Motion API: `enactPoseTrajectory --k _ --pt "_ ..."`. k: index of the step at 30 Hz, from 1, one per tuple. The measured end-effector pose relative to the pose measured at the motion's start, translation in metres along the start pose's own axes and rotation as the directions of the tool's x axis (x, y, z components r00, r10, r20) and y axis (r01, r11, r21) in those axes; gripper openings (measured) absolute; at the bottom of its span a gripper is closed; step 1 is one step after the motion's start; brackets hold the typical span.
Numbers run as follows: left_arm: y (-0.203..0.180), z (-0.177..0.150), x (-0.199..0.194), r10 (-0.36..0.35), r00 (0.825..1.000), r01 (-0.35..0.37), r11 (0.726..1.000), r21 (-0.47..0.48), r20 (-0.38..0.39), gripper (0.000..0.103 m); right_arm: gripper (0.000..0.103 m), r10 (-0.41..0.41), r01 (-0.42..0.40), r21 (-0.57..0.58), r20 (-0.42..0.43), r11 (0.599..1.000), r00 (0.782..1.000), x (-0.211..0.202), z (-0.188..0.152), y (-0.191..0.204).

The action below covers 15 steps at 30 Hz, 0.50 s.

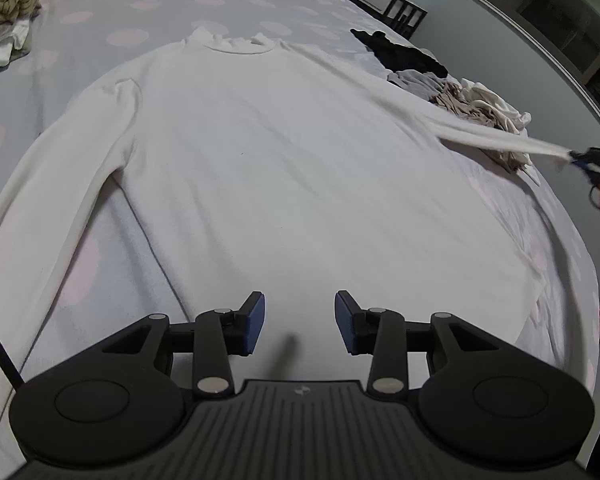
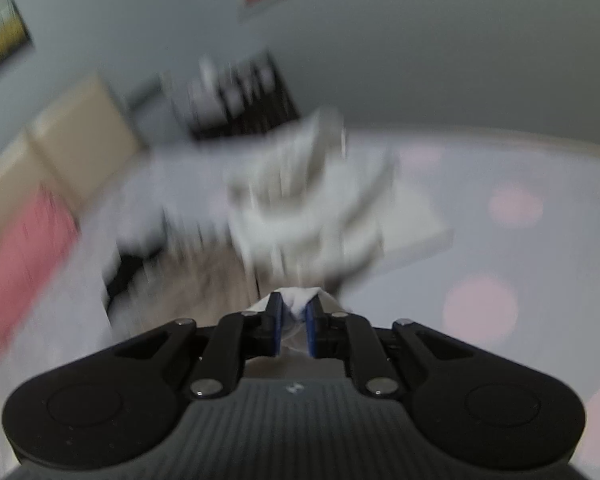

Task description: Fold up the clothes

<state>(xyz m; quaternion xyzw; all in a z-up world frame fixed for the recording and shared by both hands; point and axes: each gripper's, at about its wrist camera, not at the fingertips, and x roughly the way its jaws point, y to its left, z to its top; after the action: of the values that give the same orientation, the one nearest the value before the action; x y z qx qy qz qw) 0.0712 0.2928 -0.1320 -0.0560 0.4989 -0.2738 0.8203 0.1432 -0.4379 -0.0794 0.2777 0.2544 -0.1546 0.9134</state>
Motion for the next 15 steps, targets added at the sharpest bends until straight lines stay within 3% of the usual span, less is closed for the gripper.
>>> enactPoseTrajectory --k 1,3,7,10,12,13,15 --pt "0.0 0.001 0.0 -0.003 1.0 0.003 1.0 -0.005 -0.002 0.036 0.013 0.011 -0.012 0.016 0.065 1.0 0.998 -0.012 0.008 -0.002" --pt "0.0 0.001 0.002 -0.01 1.0 0.01 1.0 -0.01 -0.006 0.036 0.013 0.019 -0.024 0.046 0.104 0.999 0.994 -0.021 0.016 -0.011" --pt "-0.003 0.001 0.003 -0.013 1.0 0.013 1.0 0.007 -0.015 0.036 0.013 -0.045 0.045 -0.008 -0.016 0.999 0.999 0.001 0.001 -0.016" --pt "-0.006 -0.002 0.004 -0.014 1.0 0.015 1.0 0.014 -0.025 0.036 0.014 -0.143 0.134 -0.087 -0.117 0.987 0.983 0.026 -0.015 -0.013" --pt "-0.007 -0.003 0.003 -0.014 0.999 0.015 1.0 0.019 -0.028 0.036 0.02 -0.251 0.227 -0.137 -0.191 0.964 0.949 0.046 -0.023 -0.012" --pt "-0.007 -0.004 0.003 -0.013 1.0 0.014 1.0 0.02 -0.028 0.036 0.028 -0.33 0.3 -0.156 -0.233 0.941 0.915 0.053 -0.028 -0.015" --pt "-0.007 -0.005 0.001 -0.012 1.0 0.013 1.0 0.017 -0.026 0.036 0.034 -0.482 0.444 -0.19 -0.288 0.876 0.827 0.061 -0.036 -0.021"
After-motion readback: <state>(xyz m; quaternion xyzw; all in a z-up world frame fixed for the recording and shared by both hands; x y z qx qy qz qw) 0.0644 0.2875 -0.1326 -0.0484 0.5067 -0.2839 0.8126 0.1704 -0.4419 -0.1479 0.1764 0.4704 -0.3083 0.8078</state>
